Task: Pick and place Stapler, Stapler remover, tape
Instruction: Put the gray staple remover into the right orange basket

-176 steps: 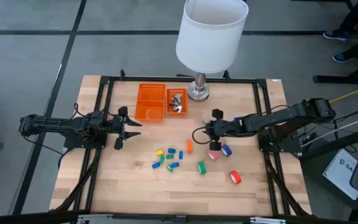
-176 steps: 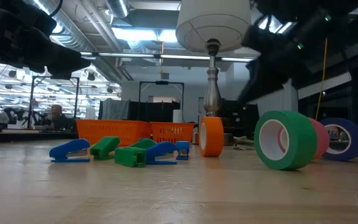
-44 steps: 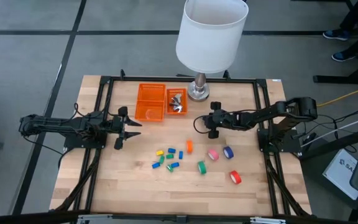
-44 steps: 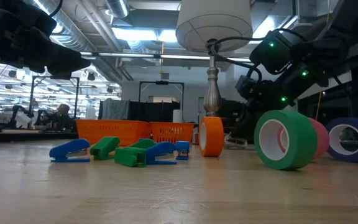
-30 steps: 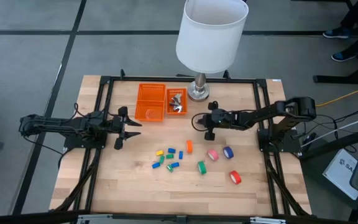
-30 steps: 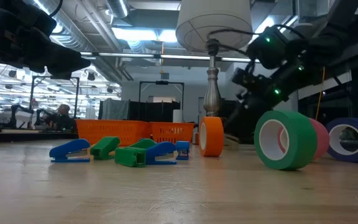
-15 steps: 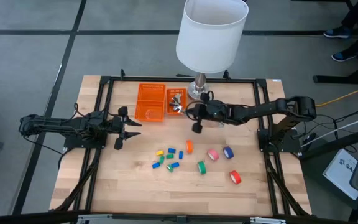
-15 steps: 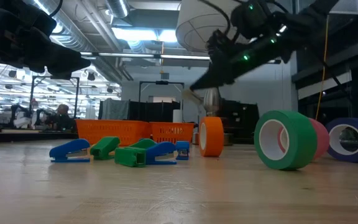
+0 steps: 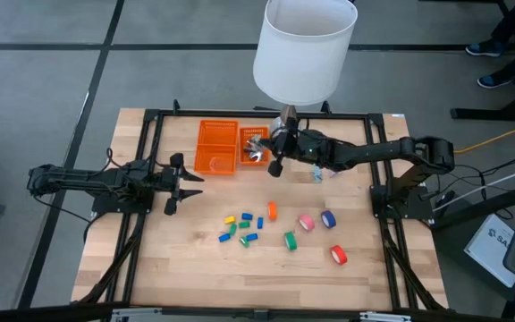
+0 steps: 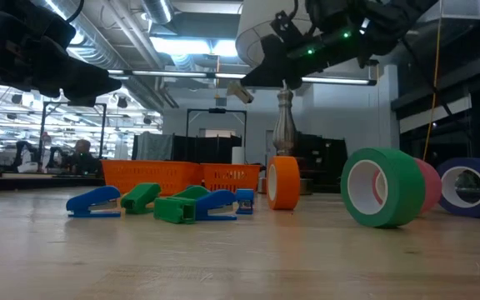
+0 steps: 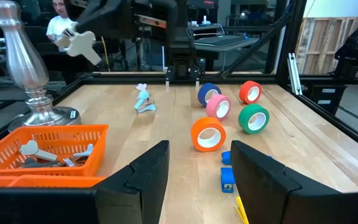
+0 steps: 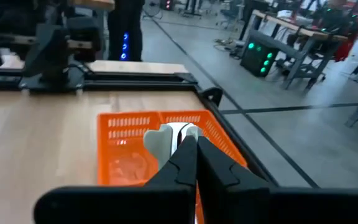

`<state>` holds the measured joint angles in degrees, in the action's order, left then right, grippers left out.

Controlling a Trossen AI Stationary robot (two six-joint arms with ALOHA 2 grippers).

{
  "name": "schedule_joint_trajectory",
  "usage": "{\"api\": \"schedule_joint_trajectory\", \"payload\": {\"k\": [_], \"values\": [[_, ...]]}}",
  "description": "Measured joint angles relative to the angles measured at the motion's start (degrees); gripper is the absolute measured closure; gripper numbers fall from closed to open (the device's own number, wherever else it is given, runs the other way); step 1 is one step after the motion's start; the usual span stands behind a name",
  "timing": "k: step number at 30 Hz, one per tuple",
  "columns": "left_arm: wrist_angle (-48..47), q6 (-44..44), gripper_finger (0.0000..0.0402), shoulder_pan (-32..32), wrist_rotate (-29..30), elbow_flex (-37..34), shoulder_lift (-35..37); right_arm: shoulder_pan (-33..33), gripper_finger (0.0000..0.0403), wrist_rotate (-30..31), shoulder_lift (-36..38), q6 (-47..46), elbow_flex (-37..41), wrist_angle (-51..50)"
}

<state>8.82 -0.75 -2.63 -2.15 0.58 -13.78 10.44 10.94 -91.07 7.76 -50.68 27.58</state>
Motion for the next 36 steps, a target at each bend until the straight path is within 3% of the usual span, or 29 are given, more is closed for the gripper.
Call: {"api": "schedule_joint_trajectory", "payload": {"k": [5,16,21,36], "values": [[0.0,0.0,0.0233,0.0,0.0,0.0,0.0,1.7,0.0401,0.0,-1.1,-1.7,0.0,2.5],[0.0,0.0,0.0233,0.0,0.0,0.0,0.0,2.1,0.0400,0.0,-11.6,-7.4,0.0,11.3],[0.0,0.0,0.0233,0.0,0.0,0.0,0.0,2.1,0.0400,3.5,-15.7,-6.7,0.0,11.2],[0.0,0.0,0.0233,0.0,0.0,0.0,0.0,2.1,0.0392,4.5,-20.0,-3.9,0.0,7.7]]}}
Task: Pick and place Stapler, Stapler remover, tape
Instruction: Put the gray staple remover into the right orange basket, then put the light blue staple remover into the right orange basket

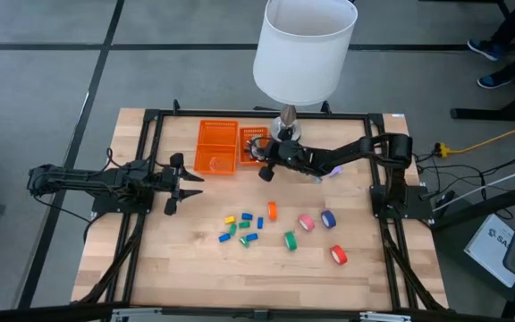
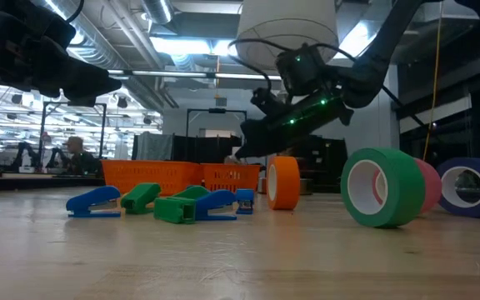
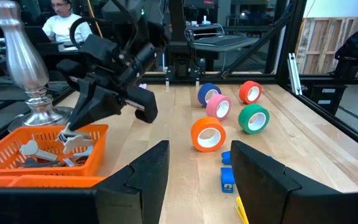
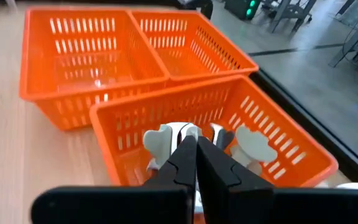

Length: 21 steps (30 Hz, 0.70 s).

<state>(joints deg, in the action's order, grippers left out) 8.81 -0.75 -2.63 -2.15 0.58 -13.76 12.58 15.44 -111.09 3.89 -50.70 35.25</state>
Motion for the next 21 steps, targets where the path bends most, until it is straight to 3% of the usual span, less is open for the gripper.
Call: {"api": "schedule_joint_trajectory", "payload": {"k": [21], "values": [[0.0,0.0,0.0233,0.0,0.0,0.0,0.0,0.2,0.0378,0.0,0.2,2.6,0.0,1.2]]}}
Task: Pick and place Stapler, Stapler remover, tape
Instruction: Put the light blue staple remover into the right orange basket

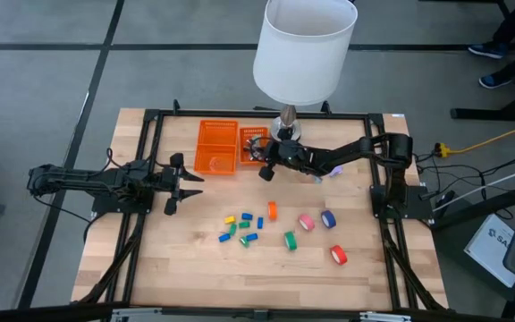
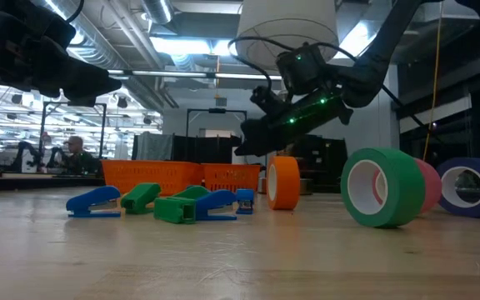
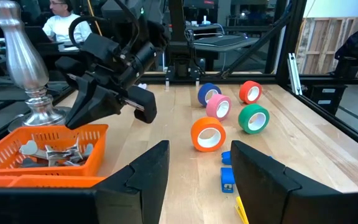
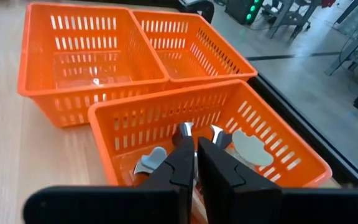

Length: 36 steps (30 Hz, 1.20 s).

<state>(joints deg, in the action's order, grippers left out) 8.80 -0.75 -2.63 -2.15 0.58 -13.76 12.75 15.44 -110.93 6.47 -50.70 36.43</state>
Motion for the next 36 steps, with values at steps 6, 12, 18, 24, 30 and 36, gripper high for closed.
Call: {"api": "schedule_joint_trajectory", "payload": {"k": [6,12,18,24,30,36], "values": [[0.0,0.0,0.0233,0.0,0.0,0.0,0.0,-0.4,0.0377,0.0,0.0,0.0,0.0,0.1],[0.0,0.0,0.0233,0.0,0.0,0.0,0.0,-1.2,0.0377,0.0,3.3,0.0,0.0,-1.1],[0.0,0.0,0.0233,0.0,0.0,0.0,0.0,-1.4,0.0377,-0.1,11.2,-0.5,0.0,-5.4],[0.0,0.0,0.0233,0.0,0.0,0.0,0.0,-1.4,0.0377,-4.0,18.5,-1.6,0.0,-9.2],[0.0,0.0,0.0233,0.0,0.0,0.0,0.0,-1.4,0.0377,-7.2,21.6,-2.0,0.0,-12.1],[0.0,0.0,0.0233,0.0,0.0,0.0,0.0,-1.4,0.0377,-14.1,21.7,-6.4,0.0,-12.4]]}}
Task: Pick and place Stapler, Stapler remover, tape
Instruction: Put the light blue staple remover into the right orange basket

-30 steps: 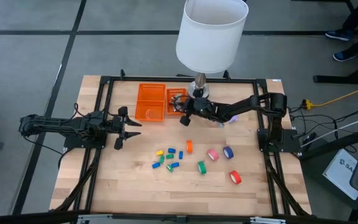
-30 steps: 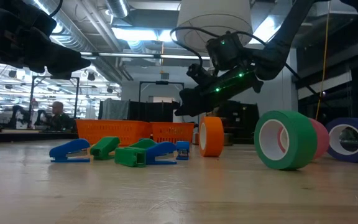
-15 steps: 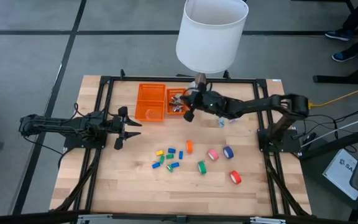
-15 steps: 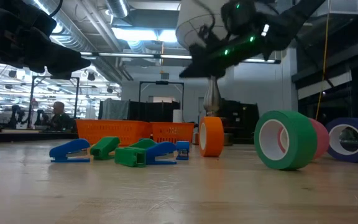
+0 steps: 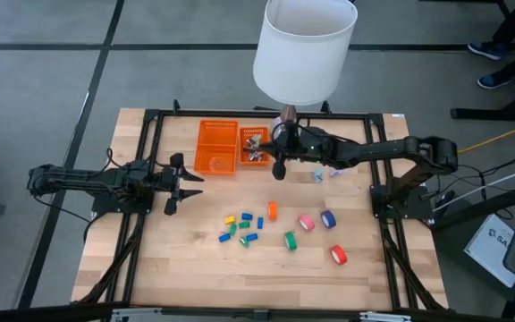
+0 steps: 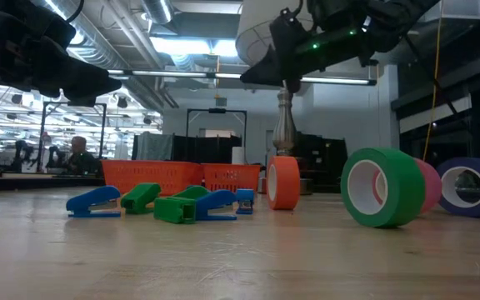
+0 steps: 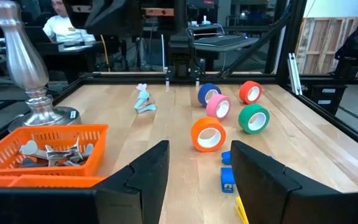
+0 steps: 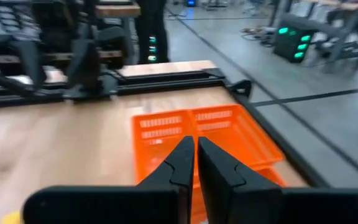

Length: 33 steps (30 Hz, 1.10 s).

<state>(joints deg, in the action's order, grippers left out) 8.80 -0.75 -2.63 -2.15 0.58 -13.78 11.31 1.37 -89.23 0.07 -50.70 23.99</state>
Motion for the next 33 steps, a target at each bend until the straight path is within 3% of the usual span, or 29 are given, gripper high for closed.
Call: {"api": "schedule_joint_trajectory", "payload": {"k": [7,18,33], "values": [[0.0,0.0,0.0233,0.0,0.0,0.0,0.0,-1.0,0.0362,-1.6,0.0,-1.0,0.0,0.0],[0.0,0.0,0.0233,0.0,0.0,0.0,0.0,-3.2,0.0259,-1.6,0.0,-1.0,0.0,-3.1],[0.0,0.0,0.0233,0.0,0.0,0.0,0.0,-8.5,0.0255,-1.6,4.4,0.1,0.0,-24.1]]}}
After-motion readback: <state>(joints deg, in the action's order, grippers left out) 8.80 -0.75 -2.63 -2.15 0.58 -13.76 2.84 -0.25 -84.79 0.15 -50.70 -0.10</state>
